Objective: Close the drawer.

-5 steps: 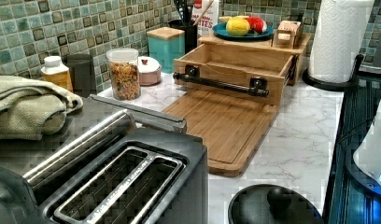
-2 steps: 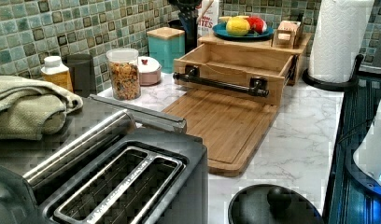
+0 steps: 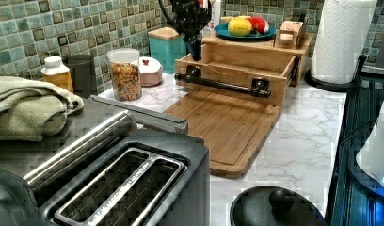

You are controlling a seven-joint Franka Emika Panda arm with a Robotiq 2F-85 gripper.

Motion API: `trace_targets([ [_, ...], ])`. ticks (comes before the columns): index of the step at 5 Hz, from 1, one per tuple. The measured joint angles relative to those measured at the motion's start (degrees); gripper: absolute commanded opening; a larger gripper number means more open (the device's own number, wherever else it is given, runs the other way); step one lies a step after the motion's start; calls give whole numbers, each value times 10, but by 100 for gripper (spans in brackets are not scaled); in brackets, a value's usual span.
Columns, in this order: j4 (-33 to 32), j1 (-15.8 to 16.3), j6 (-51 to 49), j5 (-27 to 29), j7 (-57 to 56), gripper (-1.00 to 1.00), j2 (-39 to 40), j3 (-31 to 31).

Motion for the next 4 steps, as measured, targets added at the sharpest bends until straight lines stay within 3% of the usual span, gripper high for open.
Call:
trace_targets([
  [1,-53,1,78,-6,-1,-100,0,12],
  [4,-135,21,107,-35,-37,-100,5,33],
])
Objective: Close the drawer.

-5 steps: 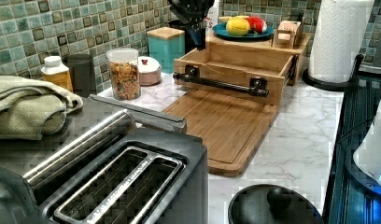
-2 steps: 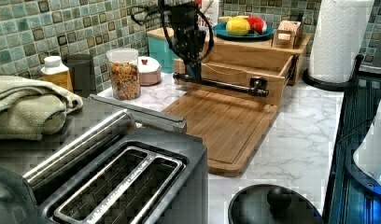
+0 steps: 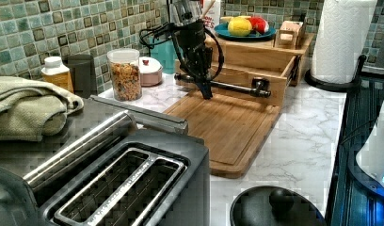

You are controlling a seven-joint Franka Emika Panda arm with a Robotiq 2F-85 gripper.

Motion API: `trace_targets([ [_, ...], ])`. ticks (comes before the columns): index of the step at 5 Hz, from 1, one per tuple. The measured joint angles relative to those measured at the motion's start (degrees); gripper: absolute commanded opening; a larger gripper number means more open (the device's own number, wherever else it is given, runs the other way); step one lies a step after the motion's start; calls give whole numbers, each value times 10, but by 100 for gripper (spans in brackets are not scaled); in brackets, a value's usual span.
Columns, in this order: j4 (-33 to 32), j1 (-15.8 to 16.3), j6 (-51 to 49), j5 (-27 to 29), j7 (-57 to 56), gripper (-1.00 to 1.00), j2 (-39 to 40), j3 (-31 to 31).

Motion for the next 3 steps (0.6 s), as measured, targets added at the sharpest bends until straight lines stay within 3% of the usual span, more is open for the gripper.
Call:
trace_targets([
  [1,6,4,-6,-39,0,-100,11,0],
  [3,9,-14,84,-55,15,-100,46,7],
])
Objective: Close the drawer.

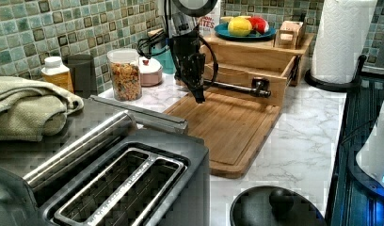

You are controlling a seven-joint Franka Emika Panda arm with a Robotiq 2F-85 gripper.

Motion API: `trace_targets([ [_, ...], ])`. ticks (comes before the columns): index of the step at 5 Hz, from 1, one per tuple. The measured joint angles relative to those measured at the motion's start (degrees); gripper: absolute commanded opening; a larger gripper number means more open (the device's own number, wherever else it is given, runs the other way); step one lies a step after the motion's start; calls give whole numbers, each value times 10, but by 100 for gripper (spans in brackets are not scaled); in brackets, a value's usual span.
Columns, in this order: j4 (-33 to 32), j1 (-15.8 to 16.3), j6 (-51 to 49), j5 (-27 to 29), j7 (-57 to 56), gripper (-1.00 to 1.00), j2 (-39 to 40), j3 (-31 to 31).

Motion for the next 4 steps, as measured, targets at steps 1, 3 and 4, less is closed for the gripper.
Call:
trace_targets([
  [1,-3,-4,4,-15,37,-100,2,-5],
  [3,-8,-14,22,-28,59,-100,-4,-25],
  [4,-8,-42,46,-31,50,-100,-5,-28],
])
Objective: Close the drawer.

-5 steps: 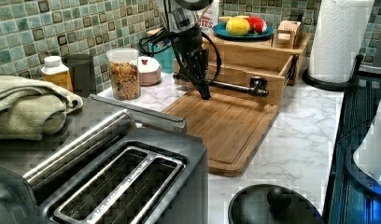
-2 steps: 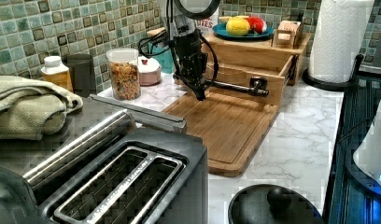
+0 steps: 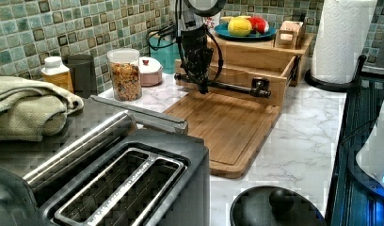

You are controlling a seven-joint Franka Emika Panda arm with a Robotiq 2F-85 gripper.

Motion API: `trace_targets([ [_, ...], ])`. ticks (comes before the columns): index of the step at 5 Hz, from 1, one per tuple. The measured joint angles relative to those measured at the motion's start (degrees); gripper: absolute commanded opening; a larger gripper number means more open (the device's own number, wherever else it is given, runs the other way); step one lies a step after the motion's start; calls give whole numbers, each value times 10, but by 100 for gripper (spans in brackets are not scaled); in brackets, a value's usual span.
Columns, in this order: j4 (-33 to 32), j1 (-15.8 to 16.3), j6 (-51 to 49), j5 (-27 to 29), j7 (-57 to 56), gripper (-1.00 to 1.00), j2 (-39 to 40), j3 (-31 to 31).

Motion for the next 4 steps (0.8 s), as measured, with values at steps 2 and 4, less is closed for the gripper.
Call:
trace_targets([
  [2,1,-31,-1,-34,-52,-100,-3,-15],
  [4,9,-61,24,-142,-172,-100,8,-53],
])
